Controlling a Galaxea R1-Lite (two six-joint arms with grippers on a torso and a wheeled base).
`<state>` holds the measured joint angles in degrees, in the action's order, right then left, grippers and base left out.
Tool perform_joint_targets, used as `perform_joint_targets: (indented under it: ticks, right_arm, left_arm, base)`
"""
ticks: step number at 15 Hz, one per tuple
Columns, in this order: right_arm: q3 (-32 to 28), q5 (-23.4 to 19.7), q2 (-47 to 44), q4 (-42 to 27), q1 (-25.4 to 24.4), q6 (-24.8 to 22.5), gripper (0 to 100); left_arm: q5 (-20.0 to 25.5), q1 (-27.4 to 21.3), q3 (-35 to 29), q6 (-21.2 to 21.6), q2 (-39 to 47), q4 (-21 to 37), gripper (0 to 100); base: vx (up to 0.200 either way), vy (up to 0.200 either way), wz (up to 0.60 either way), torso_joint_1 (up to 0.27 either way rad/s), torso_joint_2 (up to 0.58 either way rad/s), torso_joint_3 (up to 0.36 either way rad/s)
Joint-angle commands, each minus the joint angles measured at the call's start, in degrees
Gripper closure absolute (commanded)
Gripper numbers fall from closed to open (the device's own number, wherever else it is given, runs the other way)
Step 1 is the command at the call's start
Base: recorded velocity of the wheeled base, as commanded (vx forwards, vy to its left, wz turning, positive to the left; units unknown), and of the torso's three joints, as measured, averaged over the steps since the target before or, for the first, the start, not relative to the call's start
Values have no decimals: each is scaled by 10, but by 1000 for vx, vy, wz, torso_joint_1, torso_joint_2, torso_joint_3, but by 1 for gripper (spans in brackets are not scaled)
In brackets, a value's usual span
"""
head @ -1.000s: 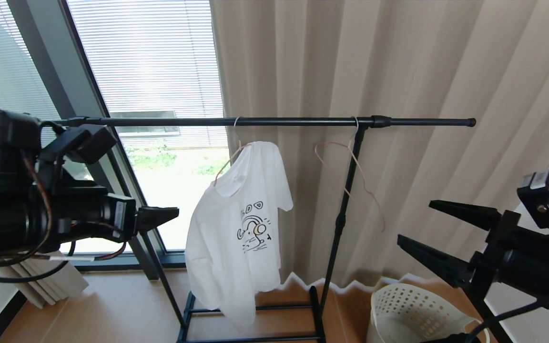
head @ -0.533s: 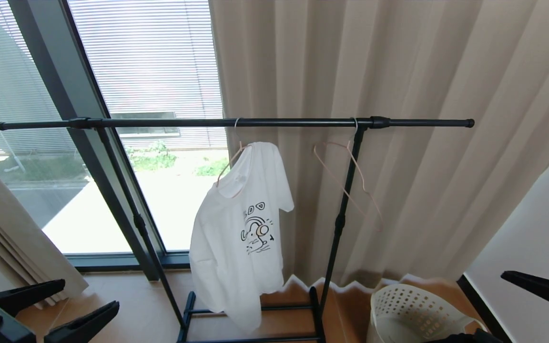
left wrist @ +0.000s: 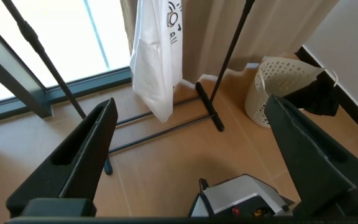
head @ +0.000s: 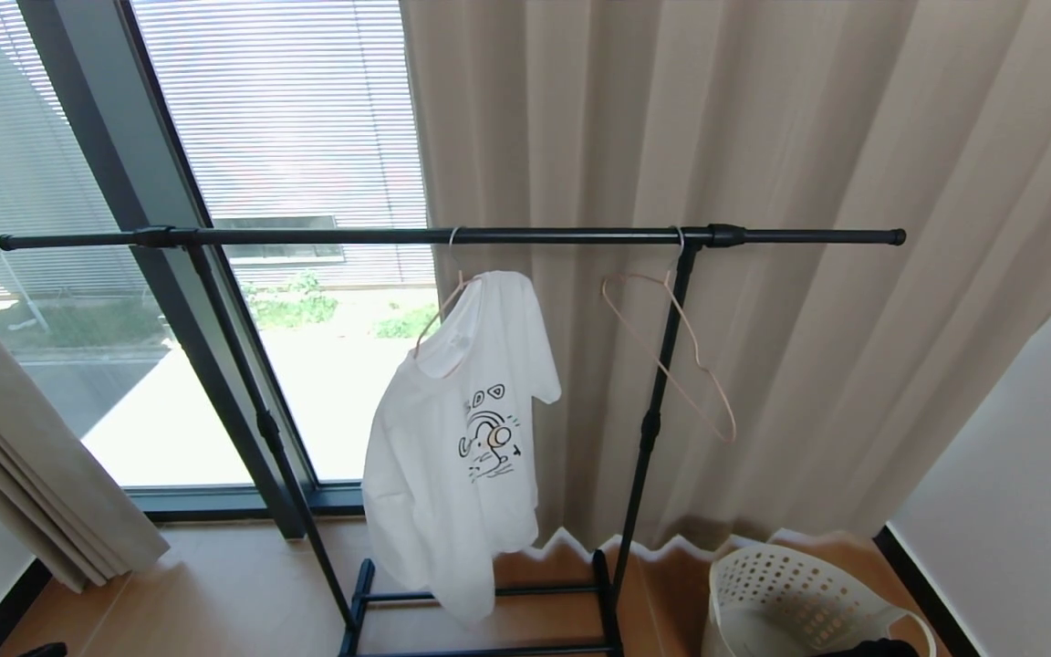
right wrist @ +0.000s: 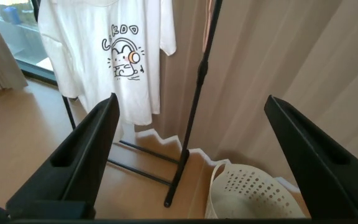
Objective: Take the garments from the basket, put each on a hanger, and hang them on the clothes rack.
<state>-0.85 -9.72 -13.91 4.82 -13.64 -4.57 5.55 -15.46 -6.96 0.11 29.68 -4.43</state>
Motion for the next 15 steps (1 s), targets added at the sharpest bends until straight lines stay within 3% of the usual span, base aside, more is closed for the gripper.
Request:
perform_joint_targets:
  ticks: [1, 4, 11, 13, 15]
  right_arm:
    - [9, 15, 64, -3, 7, 0, 0]
    - [9, 53, 85, -7, 7, 0, 0]
    - [9, 56, 86, -10, 5, 0, 0]
    - [9, 59, 85, -10, 7, 0, 0]
    - [9, 74, 85, -10, 20, 1, 0]
  left_arm:
    - [0, 0, 29, 0, -56, 0, 0]
    - [-4, 3, 56, 2, -89, 2, 0]
    - [-10, 18, 70, 9, -128, 12, 0]
    - [-17, 58, 70, 30, -150, 13, 0]
    - [-9, 148, 70, 35, -160, 13, 0]
  base:
    - [0, 0, 0, 0, 0, 0]
    - [0, 0, 0, 0, 0, 0]
    - [0, 0, 0, 0, 0, 0]
    - [0, 0, 0, 0, 0, 0]
    - [0, 0, 0, 0, 0, 0]
